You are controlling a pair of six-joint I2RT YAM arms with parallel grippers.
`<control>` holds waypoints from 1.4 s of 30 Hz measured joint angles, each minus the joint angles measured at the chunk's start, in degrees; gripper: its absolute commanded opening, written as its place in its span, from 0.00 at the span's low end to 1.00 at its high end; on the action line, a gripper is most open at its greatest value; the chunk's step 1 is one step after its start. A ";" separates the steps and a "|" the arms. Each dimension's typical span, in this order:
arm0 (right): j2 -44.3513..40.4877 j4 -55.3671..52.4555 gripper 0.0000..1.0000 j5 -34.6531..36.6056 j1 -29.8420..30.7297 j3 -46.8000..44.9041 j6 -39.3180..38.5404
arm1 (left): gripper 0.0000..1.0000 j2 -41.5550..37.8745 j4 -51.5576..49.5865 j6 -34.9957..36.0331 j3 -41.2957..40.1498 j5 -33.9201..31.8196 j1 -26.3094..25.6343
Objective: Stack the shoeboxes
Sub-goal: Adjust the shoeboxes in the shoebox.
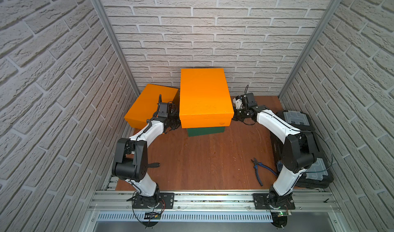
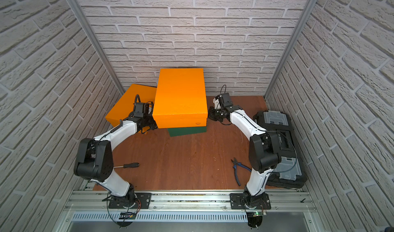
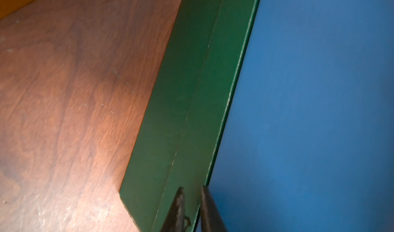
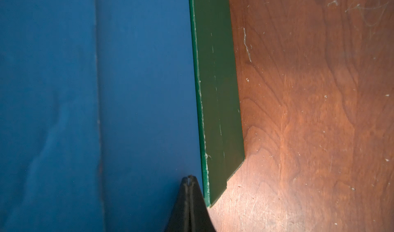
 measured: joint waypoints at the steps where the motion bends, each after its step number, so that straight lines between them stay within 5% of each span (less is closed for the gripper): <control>1: -0.09 0.00 0.06 0.09 0.00 -0.09 0.02 | 0.17 -0.09 -0.09 0.00 -0.04 -0.22 -0.13; 42: -0.48 -2.62 0.06 -0.15 0.26 0.81 0.24 | 0.17 -0.61 -1.64 0.09 -0.33 -0.50 -0.35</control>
